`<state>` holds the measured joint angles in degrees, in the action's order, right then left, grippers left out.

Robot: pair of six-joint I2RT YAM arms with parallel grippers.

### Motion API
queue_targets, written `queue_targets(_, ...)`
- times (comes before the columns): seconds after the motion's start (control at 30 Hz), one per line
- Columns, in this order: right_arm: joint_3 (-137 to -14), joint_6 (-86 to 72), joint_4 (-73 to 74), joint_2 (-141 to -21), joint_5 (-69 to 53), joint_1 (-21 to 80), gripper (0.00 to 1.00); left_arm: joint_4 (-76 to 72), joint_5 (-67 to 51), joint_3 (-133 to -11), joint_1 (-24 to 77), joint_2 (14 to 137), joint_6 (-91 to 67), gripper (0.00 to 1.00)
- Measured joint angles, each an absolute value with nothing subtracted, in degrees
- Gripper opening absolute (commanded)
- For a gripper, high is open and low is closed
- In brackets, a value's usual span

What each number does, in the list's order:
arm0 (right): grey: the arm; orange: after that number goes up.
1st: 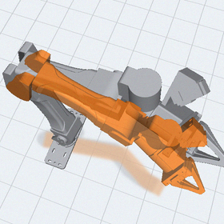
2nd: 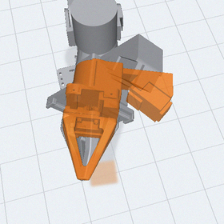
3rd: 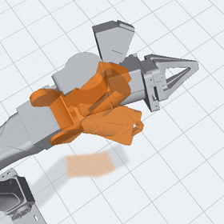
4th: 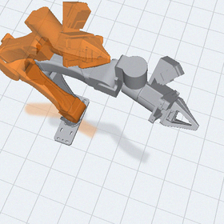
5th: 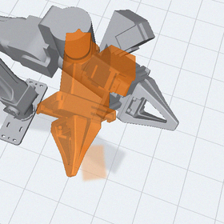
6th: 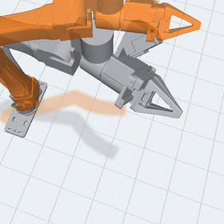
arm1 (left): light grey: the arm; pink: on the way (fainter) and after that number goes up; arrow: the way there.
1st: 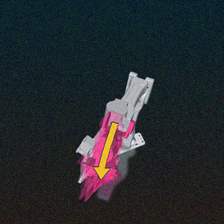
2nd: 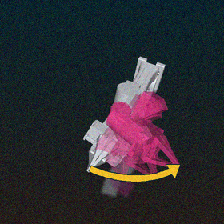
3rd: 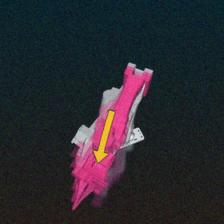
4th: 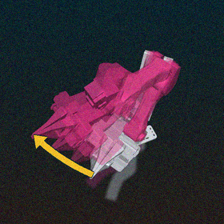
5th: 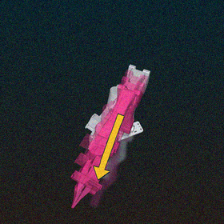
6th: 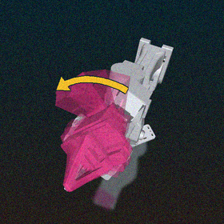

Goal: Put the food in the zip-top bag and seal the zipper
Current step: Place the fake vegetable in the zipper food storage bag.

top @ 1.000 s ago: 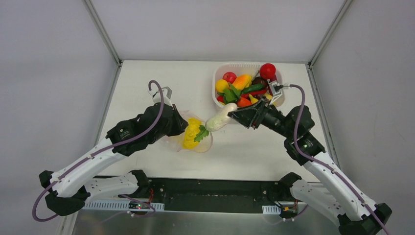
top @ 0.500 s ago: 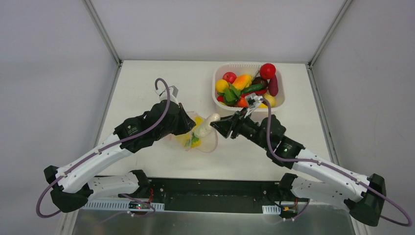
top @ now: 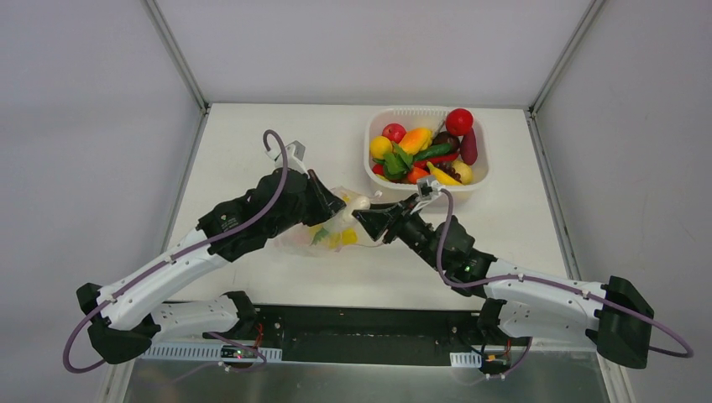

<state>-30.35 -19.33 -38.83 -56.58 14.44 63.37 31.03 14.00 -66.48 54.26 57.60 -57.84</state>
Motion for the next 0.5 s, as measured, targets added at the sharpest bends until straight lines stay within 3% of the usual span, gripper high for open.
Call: queue_targets(0.5, -27.94, -31.35, -39.38, -50.68, 11.62, 58.74, 0.12, 31.90, 18.41, -64.77, 54.26, 53.01, -57.89, 0.00)
